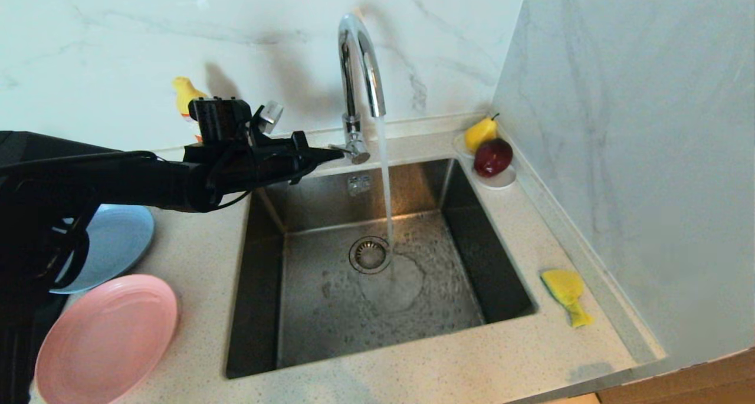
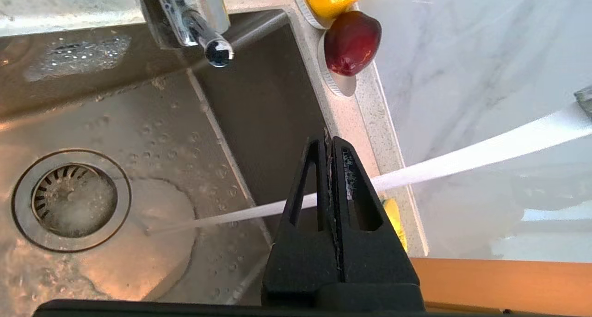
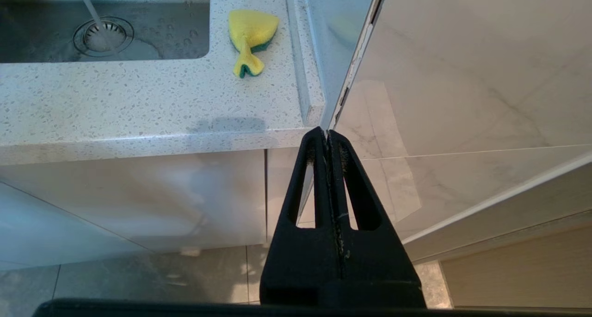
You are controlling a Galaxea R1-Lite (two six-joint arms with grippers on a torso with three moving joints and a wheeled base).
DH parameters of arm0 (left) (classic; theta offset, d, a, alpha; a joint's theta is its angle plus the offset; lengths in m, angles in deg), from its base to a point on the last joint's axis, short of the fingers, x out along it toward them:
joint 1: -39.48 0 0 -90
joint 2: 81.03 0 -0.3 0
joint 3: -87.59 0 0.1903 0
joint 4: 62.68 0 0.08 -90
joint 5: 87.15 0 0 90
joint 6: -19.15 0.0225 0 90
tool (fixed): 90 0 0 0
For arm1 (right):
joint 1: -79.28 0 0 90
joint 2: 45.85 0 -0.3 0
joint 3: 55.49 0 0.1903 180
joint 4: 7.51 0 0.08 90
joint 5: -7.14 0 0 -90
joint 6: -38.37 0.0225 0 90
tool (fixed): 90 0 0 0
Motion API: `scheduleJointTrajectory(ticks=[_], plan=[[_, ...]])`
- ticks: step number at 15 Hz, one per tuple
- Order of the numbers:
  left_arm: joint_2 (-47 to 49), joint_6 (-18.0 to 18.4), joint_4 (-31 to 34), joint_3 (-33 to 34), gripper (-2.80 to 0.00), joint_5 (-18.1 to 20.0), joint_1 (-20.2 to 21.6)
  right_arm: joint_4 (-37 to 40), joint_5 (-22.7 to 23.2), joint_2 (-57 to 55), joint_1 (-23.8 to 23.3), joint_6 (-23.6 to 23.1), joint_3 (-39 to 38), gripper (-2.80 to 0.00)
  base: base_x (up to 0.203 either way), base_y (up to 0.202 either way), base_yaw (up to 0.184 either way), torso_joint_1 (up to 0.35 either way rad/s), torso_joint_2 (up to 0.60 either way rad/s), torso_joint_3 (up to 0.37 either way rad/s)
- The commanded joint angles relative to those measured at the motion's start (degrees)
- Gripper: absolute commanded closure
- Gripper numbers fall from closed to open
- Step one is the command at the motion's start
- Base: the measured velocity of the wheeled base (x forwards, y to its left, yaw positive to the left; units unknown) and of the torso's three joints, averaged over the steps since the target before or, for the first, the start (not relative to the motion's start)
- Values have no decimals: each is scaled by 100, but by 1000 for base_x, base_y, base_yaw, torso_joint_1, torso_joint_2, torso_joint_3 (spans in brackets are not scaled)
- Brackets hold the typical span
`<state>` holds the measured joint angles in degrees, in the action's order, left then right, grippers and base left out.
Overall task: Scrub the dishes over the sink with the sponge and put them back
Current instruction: Turn off the faucet
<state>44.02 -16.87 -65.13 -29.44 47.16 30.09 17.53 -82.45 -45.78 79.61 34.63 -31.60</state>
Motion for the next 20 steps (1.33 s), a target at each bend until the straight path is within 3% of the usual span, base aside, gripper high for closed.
scheduleJointTrajectory(ticks=[1, 8, 13, 20], plan=[[35, -23, -22, 5, 0, 18, -2, 0, 4, 1, 2, -4, 0, 0, 0, 0, 0, 0, 0, 0], [498, -25, -38, -325, 0, -283, 7, 0, 2, 1, 2, -4, 0, 0, 0, 0, 0, 0, 0, 0], [792, -767, -608, -801, 0, -438, 7, 0, 2, 1, 2, -4, 0, 0, 0, 0, 0, 0, 0, 0], [1120, -819, -601, -1084, 0, -494, -2, 0, 2, 1, 2, -4, 0, 0, 0, 0, 0, 0, 0, 0]])
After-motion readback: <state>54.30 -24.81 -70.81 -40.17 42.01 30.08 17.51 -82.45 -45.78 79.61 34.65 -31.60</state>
